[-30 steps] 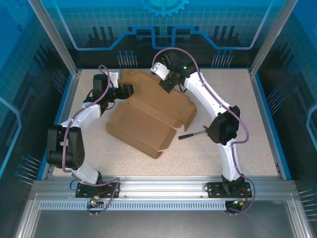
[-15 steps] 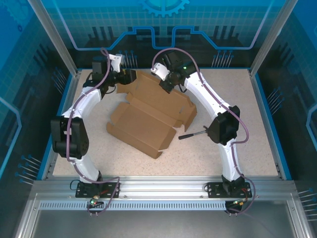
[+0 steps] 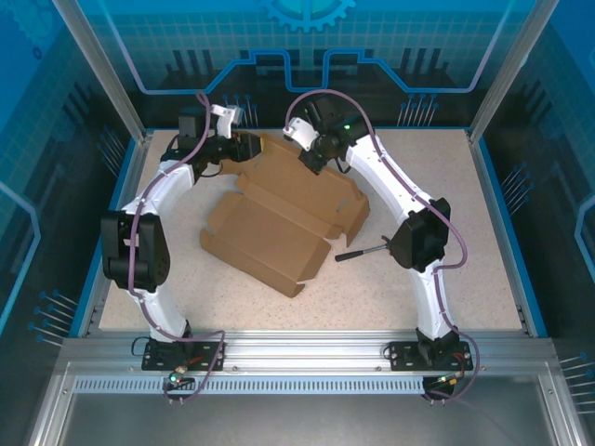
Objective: Fold the paper box
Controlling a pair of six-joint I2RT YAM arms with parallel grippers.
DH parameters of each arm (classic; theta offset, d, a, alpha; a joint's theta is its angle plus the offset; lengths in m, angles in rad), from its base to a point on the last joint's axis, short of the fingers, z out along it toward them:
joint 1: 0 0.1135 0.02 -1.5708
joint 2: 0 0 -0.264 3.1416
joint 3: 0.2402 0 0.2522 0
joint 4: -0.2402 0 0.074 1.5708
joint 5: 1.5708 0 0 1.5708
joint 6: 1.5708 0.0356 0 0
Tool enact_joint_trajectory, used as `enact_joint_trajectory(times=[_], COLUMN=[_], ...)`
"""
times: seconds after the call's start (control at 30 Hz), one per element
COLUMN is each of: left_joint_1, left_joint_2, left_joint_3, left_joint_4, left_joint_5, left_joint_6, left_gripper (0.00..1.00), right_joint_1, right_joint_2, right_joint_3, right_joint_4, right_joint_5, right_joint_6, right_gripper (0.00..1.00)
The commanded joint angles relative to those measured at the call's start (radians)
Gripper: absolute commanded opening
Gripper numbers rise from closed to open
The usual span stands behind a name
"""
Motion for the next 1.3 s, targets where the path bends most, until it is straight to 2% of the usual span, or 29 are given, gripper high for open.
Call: enact_joint_trajectory(times=[0.0,0.23,0.37,0.73,0.9,1.0,1.1,1.27], left_joint_1=[-0.025,-0.06,-0.049,0.054,0.137,0.202,0.257,0.29], left_joint_2=[0.009,0.016,-0.031,-0.277,-0.364,-0.343,-0.285,-0.14], left_joint_3=[0.035,0.022,-0.018,-0.282,-0.395,-0.397,-0.363,-0.242], left_joint_4=[0.001,0.012,0.006,0.053,0.103,0.091,0.055,-0.062], left_joint_5=[0.049,0.039,-0.024,-0.201,-0.326,-0.368,-0.363,-0.362], left_joint_6=[-0.022,-0.03,-0.011,-0.077,-0.162,-0.209,-0.243,-0.227], left_gripper=[0.49,0.52,0.55,0.6,0.61,0.61,0.6,0.59], right_joint_1=[0.008,0.021,0.019,0.037,0.071,0.091,0.107,0.131], right_joint_2=[-0.006,0.007,-0.003,-0.055,-0.059,-0.063,-0.079,-0.125], right_joint_3=[0.041,0.045,0.032,-0.111,-0.184,-0.225,-0.276,-0.375], right_joint_4=[0.01,0.023,0.032,0.175,0.277,0.35,0.433,0.588], right_joint_5=[-0.014,0.012,0.061,0.214,0.32,0.382,0.424,0.481], right_joint_6=[0.021,0.021,-0.025,-0.218,-0.314,-0.36,-0.4,-0.489], right_gripper=[0.0,0.0,0.0,0.0,0.0,0.0,0.0,0.0])
